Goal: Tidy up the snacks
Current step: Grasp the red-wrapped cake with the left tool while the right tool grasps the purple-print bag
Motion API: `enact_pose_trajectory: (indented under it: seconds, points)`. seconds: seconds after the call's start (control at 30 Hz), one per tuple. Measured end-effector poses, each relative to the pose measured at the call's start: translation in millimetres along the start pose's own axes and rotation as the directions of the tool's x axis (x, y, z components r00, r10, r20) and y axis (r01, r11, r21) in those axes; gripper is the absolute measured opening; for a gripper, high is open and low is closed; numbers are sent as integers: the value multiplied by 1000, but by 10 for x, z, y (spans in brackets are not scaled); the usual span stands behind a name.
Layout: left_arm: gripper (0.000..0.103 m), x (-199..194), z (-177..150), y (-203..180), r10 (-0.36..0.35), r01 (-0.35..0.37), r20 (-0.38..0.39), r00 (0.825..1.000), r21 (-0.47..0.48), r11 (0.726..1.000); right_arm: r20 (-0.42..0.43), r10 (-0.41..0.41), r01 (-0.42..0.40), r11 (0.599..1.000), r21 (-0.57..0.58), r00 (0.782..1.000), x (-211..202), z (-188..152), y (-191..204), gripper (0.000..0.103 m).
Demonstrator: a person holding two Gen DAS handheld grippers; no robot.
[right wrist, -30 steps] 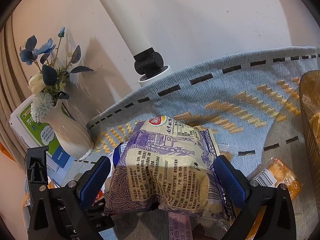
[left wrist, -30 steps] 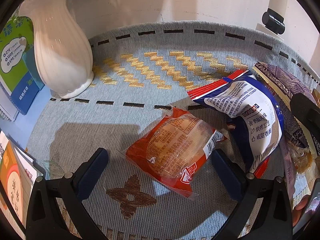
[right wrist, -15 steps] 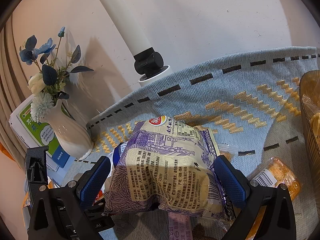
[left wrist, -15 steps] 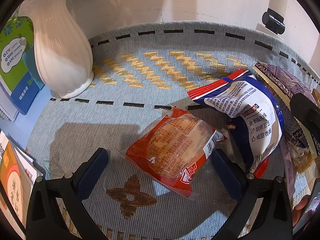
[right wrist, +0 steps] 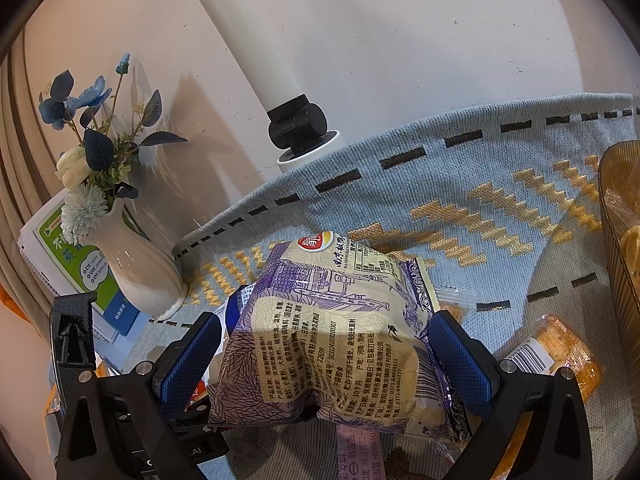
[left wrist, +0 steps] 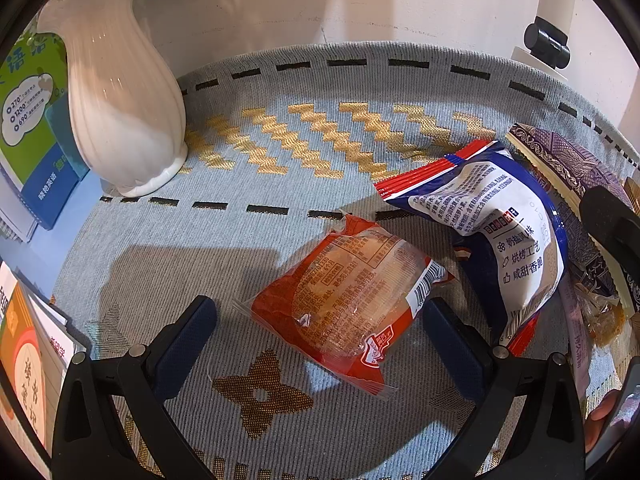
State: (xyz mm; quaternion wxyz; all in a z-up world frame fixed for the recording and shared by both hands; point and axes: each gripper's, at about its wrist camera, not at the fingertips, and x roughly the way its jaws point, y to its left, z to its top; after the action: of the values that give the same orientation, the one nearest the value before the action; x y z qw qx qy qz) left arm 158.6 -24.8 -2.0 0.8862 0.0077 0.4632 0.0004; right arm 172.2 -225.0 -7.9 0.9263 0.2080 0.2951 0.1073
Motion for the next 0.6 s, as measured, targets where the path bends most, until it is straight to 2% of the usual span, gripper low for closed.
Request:
enact_pose_trajectory:
  seconds: [0.4, 0.53, 0.57, 0.6]
  points:
    - [103, 3, 5, -11, 0, 0, 0, 1000, 0, 1000, -9, -13, 13, 1000, -12, 1000, 79, 6, 46, 103]
    - [102, -6, 5, -4, -2, 2, 1, 1000, 0, 1000, -1, 8, -8, 1000, 0, 1000, 74, 1, 26, 103]
    - [101, -20, 2, -3, -22, 22, 5, 1000, 6, 1000, -7, 9, -9, 1000, -6, 1000, 82, 0, 33, 103]
    - [89, -43, 5, -12, -59, 59, 20, 998, 16, 998, -11, 16, -16, 1000, -15, 1000, 71, -5, 33, 102]
